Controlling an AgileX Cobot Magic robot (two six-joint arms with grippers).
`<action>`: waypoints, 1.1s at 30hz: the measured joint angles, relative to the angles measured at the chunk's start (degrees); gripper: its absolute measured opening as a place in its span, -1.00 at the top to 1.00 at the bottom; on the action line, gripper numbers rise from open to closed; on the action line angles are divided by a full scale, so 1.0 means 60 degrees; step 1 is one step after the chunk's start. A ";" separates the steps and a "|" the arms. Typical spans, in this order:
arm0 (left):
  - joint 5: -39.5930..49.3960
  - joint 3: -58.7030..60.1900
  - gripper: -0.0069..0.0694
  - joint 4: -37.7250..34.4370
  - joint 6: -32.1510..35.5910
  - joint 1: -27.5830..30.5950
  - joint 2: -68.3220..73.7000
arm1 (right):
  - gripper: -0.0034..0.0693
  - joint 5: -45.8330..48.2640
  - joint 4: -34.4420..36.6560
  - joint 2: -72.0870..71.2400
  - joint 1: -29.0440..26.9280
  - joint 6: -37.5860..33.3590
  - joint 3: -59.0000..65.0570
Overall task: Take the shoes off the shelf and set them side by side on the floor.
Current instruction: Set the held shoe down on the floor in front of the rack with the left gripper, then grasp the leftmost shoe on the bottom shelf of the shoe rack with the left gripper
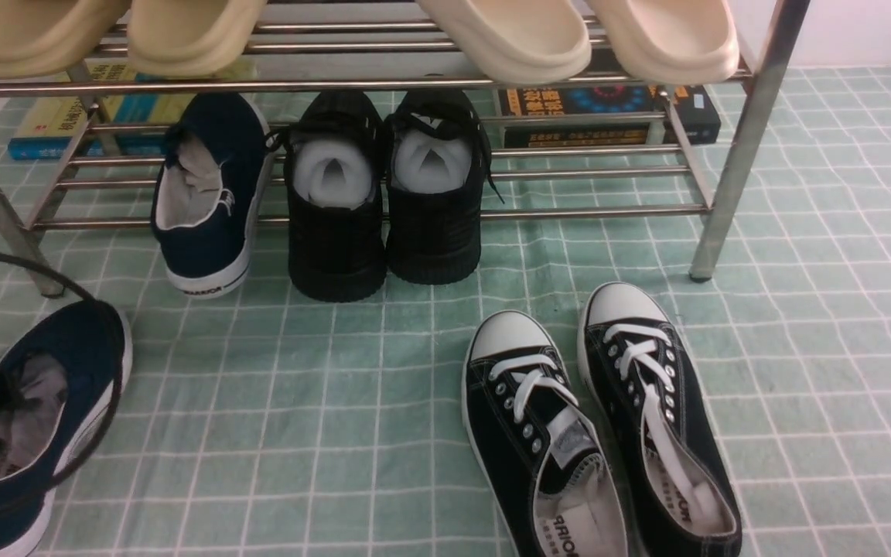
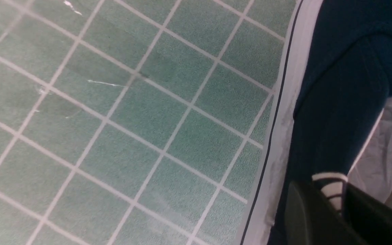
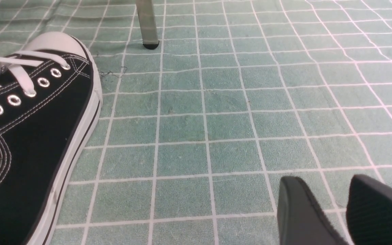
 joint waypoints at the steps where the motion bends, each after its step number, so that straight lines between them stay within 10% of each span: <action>1: -0.0292 0.0127 0.69 0.0000 -0.0022 0.0000 0.0002 | 0.25 0.0000 0.0000 0.0000 0.0000 0.0000 0.0000; 12: -0.1422 0.0899 0.62 0.0020 -0.0097 0.0000 0.0002 | 0.25 0.0000 0.0000 0.0000 0.0000 0.0000 0.0000; 25: 0.0622 -0.0722 -0.23 0.0081 -0.0140 0.0000 -0.0017 | 0.25 -0.0013 0.0000 0.0000 0.0000 0.0000 0.0000; 30: 0.1456 -0.2083 -0.11 0.0036 -0.0129 0.0000 -0.0017 | 0.25 -0.0013 0.0000 0.0000 0.0000 0.0000 0.0000; 33: 0.1911 -0.3099 0.33 -0.0335 0.0142 0.0000 0.0062 | 0.25 -0.0013 0.0000 0.0000 0.0000 0.0000 0.0000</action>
